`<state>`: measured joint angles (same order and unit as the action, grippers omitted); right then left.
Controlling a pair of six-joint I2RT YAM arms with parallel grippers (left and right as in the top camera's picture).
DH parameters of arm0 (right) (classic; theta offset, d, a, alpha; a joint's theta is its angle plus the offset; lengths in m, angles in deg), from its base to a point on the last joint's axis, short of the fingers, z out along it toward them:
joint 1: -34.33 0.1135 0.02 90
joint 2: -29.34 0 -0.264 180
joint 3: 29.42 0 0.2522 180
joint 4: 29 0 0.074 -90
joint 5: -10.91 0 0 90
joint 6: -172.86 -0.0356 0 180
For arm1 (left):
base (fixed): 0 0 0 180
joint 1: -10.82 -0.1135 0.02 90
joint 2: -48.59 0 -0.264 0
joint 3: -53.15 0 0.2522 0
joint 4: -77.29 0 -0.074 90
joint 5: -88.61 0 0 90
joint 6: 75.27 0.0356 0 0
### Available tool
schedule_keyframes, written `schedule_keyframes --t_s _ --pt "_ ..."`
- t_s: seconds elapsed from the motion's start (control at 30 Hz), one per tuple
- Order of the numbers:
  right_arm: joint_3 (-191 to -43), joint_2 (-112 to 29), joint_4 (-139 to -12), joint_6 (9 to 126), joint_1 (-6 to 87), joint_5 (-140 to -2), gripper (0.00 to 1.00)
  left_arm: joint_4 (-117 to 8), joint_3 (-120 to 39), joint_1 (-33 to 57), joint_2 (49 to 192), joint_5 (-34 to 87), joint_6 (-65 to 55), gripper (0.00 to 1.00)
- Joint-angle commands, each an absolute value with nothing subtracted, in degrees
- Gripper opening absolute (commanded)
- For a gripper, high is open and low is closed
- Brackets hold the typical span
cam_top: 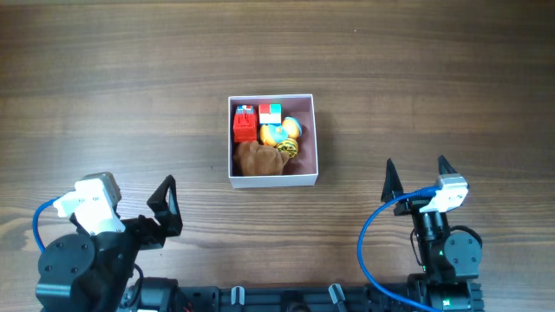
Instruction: Pack container
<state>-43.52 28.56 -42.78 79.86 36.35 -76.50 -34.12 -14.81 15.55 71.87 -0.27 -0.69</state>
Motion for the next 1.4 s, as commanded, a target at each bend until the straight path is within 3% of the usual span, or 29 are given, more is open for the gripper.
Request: schedule_keyframes --t_s 0.0,0.47,0.63,0.83,1.1,1.37 --pt "-43.5 28.8 -42.7 78.8 36.1 -75.6 1.00 -34.3 -14.2 15.2 71.6 -0.8 -1.2 1.00" --pt "-43.5 28.8 -42.7 78.8 36.1 -75.6 1.00 -31.7 -14.2 15.0 71.3 -1.9 -0.4 1.00" --pt "-43.5 28.8 -42.7 78.8 36.1 -75.6 1.00 -28.6 -9.5 9.7 64.8 2.2 -0.8 1.00" --pt "-43.5 28.8 -42.7 78.8 36.1 -75.6 1.00 -48.3 11.6 6.8 48.6 4.1 -0.8 1.00" --pt "-43.5 28.8 -42.7 78.8 36.1 -75.6 1.00 -87.7 35.1 6.8 48.8 7.1 -0.7 1.00" --pt "-43.5 28.8 -42.6 78.8 36.1 -75.6 1.00 -85.4 39.1 6.8 48.8 7.2 -0.8 1.00"
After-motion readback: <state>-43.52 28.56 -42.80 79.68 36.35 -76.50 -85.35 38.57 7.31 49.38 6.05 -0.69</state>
